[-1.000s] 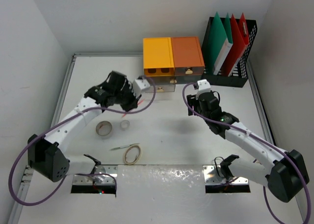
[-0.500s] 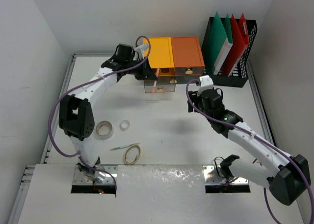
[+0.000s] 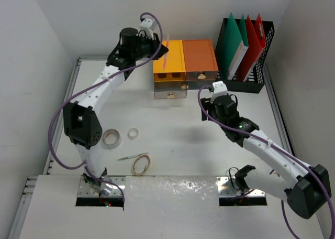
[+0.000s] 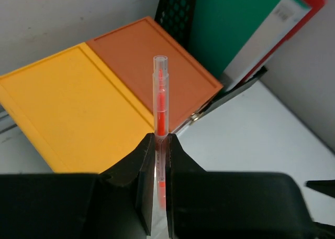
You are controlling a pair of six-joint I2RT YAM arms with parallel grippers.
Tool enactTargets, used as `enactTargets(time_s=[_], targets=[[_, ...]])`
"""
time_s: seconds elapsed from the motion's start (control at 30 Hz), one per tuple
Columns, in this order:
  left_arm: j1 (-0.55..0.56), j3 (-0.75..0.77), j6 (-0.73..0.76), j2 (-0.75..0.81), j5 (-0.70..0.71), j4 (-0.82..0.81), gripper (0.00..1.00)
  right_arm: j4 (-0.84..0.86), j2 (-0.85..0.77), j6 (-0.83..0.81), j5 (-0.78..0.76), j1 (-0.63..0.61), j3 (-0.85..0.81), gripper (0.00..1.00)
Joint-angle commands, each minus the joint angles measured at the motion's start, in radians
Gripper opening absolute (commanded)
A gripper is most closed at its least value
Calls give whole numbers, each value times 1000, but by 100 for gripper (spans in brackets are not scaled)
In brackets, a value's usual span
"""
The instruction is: Organize the desk
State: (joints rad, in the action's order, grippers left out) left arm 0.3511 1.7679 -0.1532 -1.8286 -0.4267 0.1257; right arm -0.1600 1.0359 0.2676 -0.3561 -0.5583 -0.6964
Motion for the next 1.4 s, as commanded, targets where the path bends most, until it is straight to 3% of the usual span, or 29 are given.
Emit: enactTargets(time_s=[0.0, 0.17, 0.4, 0.8, 0.83, 0.97, 1.0, 1.13, 1.27, 1.37], targets=[[17, 23, 108, -92, 31, -26, 0, 1, 0, -14, -12, 3, -38, 65], [61, 45, 234, -162, 97, 29, 0, -15, -13, -22, -27, 3, -34, 65], [68, -145, 274, -83, 127, 6, 0, -33, -39, -50, -44, 3, -29, 66], [83, -105, 356, -107, 151, 166, 0, -52, -57, -48, -44, 3, -41, 67], [88, -104, 360, -109, 146, 175, 2, -58, -60, -50, -44, 1, -41, 68], [107, -82, 391, -89, 140, 210, 32, -53, -80, -53, -61, 1, -22, 68], [108, -67, 399, -86, 131, 236, 36, -43, -80, -53, -61, 3, -17, 68], [108, 114, 394, -86, 160, 333, 43, -42, -65, -51, -46, 3, -20, 68], [108, 218, 420, -25, 201, 432, 49, -44, -65, -51, -24, 3, -17, 69], [106, 242, 510, 64, 160, 604, 58, -41, -69, -56, -23, 3, -9, 69]])
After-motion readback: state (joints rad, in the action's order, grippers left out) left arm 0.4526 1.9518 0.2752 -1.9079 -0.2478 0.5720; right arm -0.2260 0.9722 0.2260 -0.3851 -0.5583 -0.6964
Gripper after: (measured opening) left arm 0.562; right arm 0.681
